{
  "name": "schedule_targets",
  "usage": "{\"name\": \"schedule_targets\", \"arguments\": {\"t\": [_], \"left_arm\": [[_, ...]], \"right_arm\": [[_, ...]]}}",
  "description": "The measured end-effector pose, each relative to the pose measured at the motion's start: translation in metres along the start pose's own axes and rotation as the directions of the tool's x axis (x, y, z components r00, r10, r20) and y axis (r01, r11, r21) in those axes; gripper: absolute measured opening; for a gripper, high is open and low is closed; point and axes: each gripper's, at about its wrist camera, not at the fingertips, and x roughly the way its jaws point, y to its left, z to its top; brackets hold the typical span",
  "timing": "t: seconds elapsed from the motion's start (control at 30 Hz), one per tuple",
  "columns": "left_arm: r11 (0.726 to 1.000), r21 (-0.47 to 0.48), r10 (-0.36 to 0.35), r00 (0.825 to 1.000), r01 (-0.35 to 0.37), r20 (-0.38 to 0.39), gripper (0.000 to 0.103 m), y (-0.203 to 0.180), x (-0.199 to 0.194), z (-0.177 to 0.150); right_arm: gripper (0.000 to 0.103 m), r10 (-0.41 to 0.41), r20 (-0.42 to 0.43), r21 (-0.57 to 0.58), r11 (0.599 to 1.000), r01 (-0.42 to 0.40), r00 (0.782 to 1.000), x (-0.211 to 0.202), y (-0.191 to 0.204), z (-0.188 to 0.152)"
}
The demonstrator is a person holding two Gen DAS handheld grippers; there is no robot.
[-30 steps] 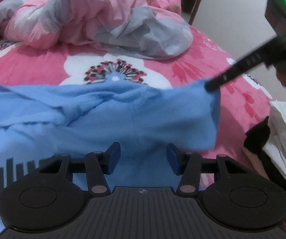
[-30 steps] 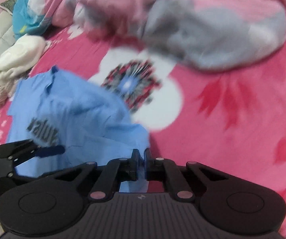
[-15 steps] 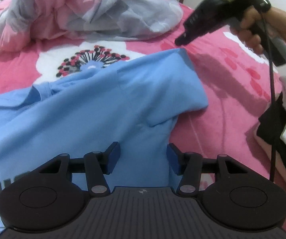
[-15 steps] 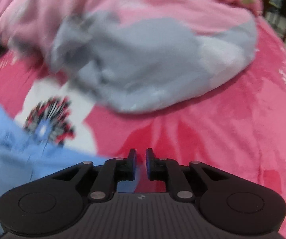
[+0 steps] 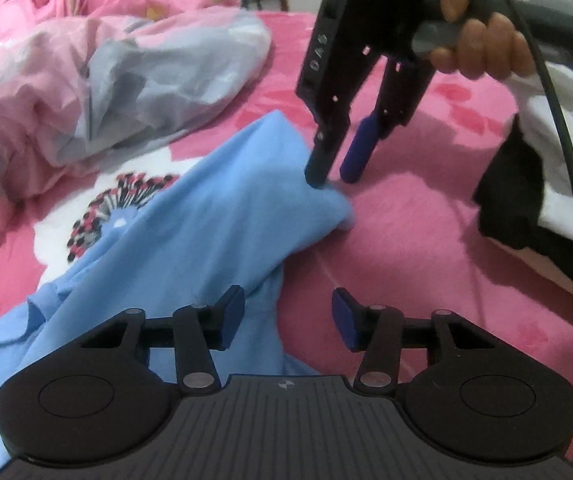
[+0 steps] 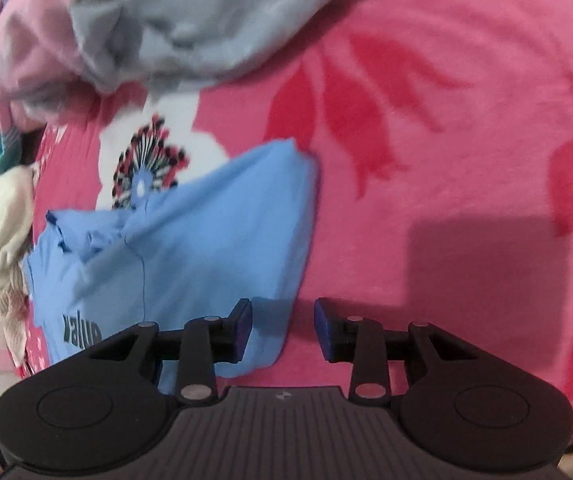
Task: Fold clothes
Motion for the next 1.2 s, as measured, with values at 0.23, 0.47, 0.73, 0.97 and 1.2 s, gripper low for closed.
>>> {"name": "schedule_targets", "arguments": {"t": [0.23,0.47,0.73,0.97,1.2], "left_arm": [[0.999,-0.041,0.023,0.999,-0.024,-0.027,0.011,0.004,0.005,-0.001],[0.985,-0.140,-0.106,0.994,0.103,-0.017,0.000,0.021,-0.006,-0.001],[0.964,-0.175,-0.208,0.978,0.199,-0.032,0.000,0.029,-0.005,-0.009],[0.969,-0.206,-0.127,0.991,0.134,0.048,0.022,0.037,-0.013,-0.001],[0.983,-0.176,-0.046,0.998,0.053,0.045,0.037,0.027,0.006,0.011]], "right_arm": [[0.001,0.009,0.112,-0.075,0.997,0.000,0.994,-0.029,0.016,0.005],[0.001,-0.060,0.147,-0.121,0.990,0.078,0.987,-0.049,0.028,0.011],[0.001,-0.110,0.085,-0.121,0.985,0.120,0.990,-0.044,0.023,0.009],[0.001,0.199,0.123,0.036,0.978,-0.204,0.972,-0.063,0.030,0.021],[0.002,0.304,0.141,0.083,0.945,-0.317,0.942,-0.062,0.047,0.034]]}}
